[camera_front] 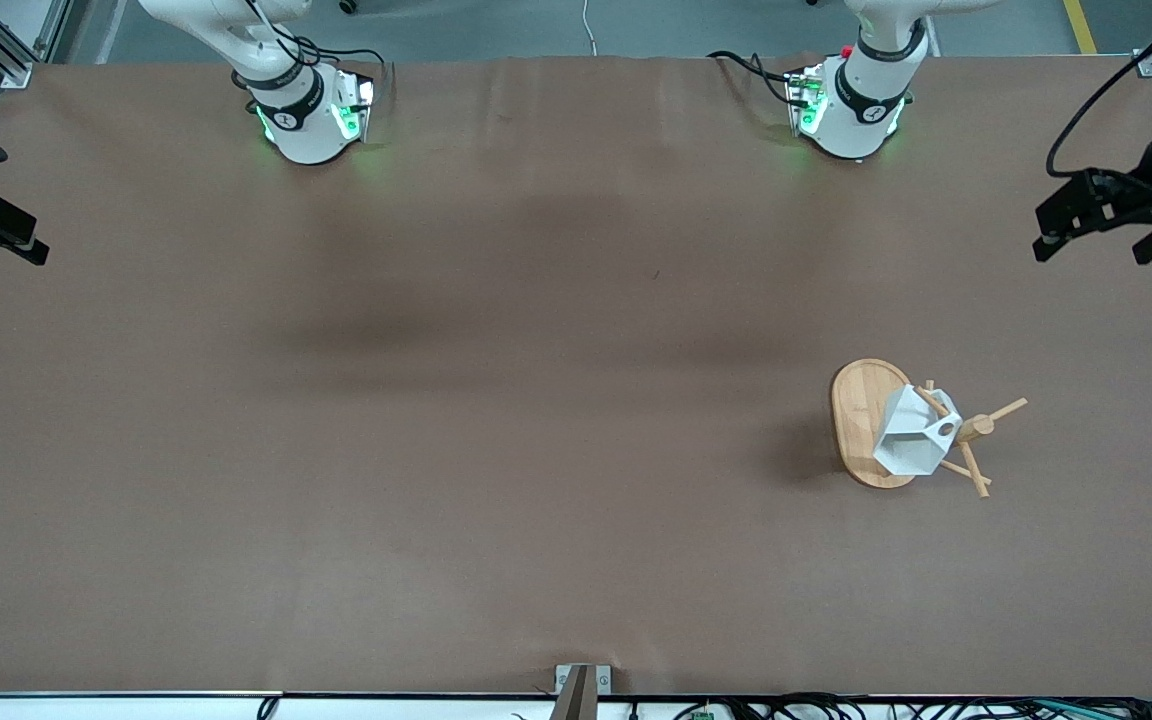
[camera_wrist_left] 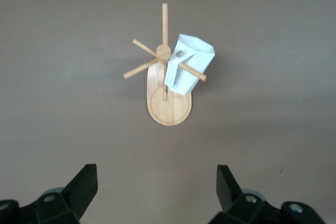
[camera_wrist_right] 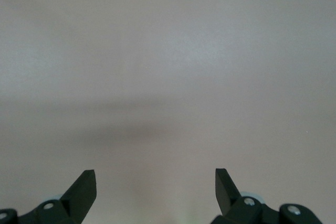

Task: Hang cup on rack

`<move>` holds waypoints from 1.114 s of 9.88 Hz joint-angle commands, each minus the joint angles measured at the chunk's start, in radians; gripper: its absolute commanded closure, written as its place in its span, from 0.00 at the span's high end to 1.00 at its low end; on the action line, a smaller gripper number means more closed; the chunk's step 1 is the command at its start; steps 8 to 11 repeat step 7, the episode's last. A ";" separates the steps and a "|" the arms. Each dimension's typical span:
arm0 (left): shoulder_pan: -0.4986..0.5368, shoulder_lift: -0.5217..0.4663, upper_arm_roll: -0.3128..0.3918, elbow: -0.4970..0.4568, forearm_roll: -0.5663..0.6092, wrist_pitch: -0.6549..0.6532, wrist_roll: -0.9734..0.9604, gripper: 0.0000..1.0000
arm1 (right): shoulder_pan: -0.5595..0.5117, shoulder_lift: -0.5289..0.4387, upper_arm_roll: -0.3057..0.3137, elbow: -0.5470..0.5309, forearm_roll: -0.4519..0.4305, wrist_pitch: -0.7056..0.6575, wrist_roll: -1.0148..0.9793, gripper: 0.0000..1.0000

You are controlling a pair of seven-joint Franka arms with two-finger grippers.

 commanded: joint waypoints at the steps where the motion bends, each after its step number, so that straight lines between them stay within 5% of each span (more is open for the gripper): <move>1: -0.003 -0.042 0.012 -0.096 -0.020 0.001 0.036 1.00 | 0.005 -0.032 0.004 -0.029 -0.012 -0.002 0.018 1.00; 11: -0.006 -0.033 0.012 -0.085 -0.003 -0.001 0.030 1.00 | 0.005 -0.030 0.002 -0.029 -0.012 -0.002 0.020 1.00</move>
